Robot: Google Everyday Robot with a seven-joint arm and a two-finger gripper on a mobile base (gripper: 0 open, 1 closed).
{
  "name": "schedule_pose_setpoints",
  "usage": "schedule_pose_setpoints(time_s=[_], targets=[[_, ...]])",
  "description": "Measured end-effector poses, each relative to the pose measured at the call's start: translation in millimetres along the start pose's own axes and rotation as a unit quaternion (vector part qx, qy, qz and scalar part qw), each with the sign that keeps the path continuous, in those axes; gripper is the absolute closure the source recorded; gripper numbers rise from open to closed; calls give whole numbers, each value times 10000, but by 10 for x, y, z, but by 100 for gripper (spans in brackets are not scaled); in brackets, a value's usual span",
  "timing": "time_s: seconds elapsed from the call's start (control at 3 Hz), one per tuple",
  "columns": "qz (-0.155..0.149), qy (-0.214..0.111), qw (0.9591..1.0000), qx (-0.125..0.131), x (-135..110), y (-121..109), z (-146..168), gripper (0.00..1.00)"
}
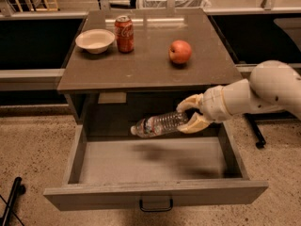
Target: Place water bottle into top drawer
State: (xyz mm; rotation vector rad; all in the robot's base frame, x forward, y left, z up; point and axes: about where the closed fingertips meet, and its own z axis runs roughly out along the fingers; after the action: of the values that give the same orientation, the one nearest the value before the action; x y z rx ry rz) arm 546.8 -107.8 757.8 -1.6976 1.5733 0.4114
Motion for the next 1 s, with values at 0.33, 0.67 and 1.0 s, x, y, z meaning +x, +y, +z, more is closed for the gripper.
schedule_pose_setpoints(time_s=[0.33, 0.67, 1.0], targets=[[38, -30, 9996, -260, 248, 180, 325, 85], [61, -73, 9992, -399, 376, 287, 507, 62], [64, -76, 9991, -402, 378, 289, 511, 31]])
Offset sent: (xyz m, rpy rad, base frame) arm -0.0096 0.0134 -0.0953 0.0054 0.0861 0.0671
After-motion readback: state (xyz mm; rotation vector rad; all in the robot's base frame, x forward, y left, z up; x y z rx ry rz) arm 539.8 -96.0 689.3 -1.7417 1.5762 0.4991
